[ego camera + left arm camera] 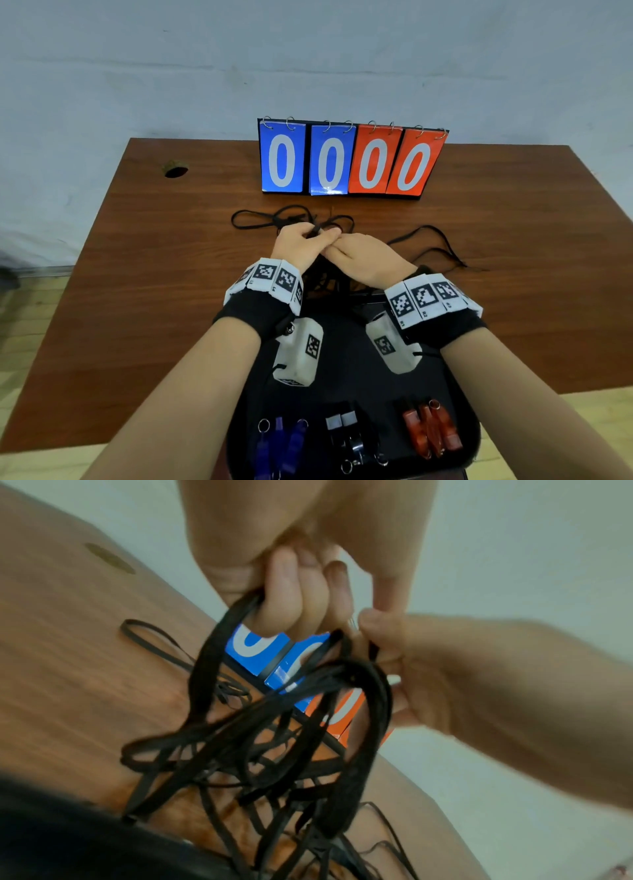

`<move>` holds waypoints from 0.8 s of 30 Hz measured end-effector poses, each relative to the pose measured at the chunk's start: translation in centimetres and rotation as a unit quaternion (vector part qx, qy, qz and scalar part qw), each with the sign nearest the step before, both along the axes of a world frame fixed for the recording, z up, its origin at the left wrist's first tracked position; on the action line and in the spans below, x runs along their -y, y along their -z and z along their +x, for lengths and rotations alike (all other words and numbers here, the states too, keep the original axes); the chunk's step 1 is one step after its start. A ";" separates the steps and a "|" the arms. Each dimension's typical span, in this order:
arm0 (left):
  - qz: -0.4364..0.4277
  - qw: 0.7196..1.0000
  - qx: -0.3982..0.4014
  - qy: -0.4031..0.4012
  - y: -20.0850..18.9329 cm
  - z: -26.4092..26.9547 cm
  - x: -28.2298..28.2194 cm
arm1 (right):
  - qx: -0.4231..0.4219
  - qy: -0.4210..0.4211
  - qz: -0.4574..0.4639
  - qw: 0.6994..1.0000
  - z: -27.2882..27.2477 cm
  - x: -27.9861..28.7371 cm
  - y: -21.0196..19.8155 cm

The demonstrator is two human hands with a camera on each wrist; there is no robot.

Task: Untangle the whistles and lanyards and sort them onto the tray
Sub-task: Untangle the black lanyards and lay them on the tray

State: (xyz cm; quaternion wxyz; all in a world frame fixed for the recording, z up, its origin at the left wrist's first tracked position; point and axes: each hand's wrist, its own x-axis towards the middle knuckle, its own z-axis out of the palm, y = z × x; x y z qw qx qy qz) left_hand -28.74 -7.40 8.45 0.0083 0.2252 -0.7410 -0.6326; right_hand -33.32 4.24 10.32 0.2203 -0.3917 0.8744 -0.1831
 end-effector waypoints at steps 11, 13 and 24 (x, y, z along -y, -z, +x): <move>0.126 0.968 -0.093 -0.195 -1.6 0.3 2.1 | 0.078 0.168 -0.170 0.968 -0.7 -4.1 4.0; 0.154 0.959 -0.101 -0.215 -1.9 0.4 2.8 | 0.026 0.205 -0.120 0.971 -1.2 -5.2 5.3; 0.066 0.989 -0.064 -0.113 -2.3 1.1 1.9 | 0.005 0.376 -0.188 0.907 -2.7 -4.5 3.1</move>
